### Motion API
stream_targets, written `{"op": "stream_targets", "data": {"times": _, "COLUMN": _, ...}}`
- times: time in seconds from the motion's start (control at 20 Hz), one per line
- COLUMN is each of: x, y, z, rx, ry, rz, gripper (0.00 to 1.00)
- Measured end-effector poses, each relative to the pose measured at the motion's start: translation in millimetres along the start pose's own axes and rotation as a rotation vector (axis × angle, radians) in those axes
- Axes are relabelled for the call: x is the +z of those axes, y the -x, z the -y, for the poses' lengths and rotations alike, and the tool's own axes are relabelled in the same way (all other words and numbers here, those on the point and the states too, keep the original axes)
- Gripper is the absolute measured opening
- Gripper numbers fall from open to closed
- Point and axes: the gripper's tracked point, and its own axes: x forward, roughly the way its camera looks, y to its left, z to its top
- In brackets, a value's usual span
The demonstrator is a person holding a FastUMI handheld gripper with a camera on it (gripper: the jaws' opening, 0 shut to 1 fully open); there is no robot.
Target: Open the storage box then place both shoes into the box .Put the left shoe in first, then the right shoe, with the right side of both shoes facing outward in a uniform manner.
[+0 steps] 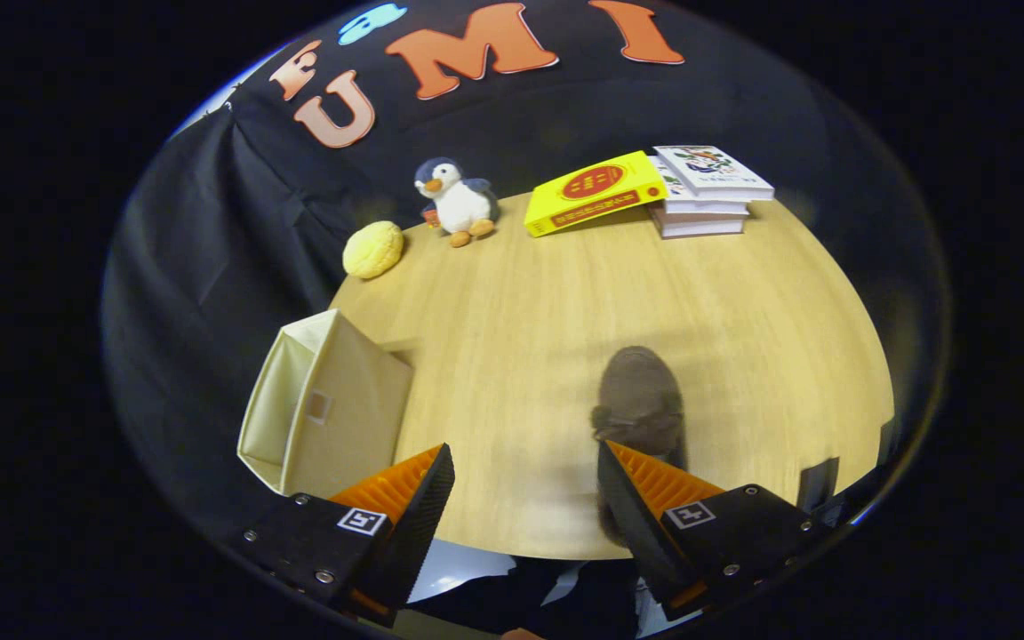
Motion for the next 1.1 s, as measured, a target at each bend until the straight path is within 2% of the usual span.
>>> {"op": "stream_targets", "data": {"times": 0.15, "x": -11.0, "y": -8.4, "z": 40.3, "rx": -0.054, "ry": 0.014, "rz": -0.01, "gripper": 0.98}}
{"op": "stream_targets", "data": {"times": 0.35, "x": -32.1, "y": -30.4, "z": 75.8, "rx": -0.077, "ry": 0.031, "rz": -0.046, "gripper": 0.95}}
{"op": "stream_targets", "data": {"times": 0.55, "x": -49.5, "y": -53.7, "z": 96.6, "rx": -0.094, "ry": 0.051, "rz": -0.077, "gripper": 0.84}}
{"op": "stream_targets", "data": {"times": 0.75, "x": -47.4, "y": -76.8, "z": 112.4, "rx": -0.141, "ry": 0.054, "rz": -0.054, "gripper": 0.67}}
{"op": "stream_targets", "data": {"times": 0.85, "x": -46.8, "y": -86.9, "z": 109.0, "rx": -0.125, "ry": 0.03, "rz": -0.05, "gripper": 0.56}}
{"op": "stream_targets", "data": {"times": 1.0, "x": -48.4, "y": -95.0, "z": 107.7, "rx": -0.118, "ry": -0.028, "rz": -0.047, "gripper": 0.25}}
{"op": "stream_targets", "data": {"times": 1.1, "x": -47.7, "y": -95.9, "z": 108.7, "rx": -0.131, "ry": -0.064, "rz": -0.033, "gripper": 0.17}}
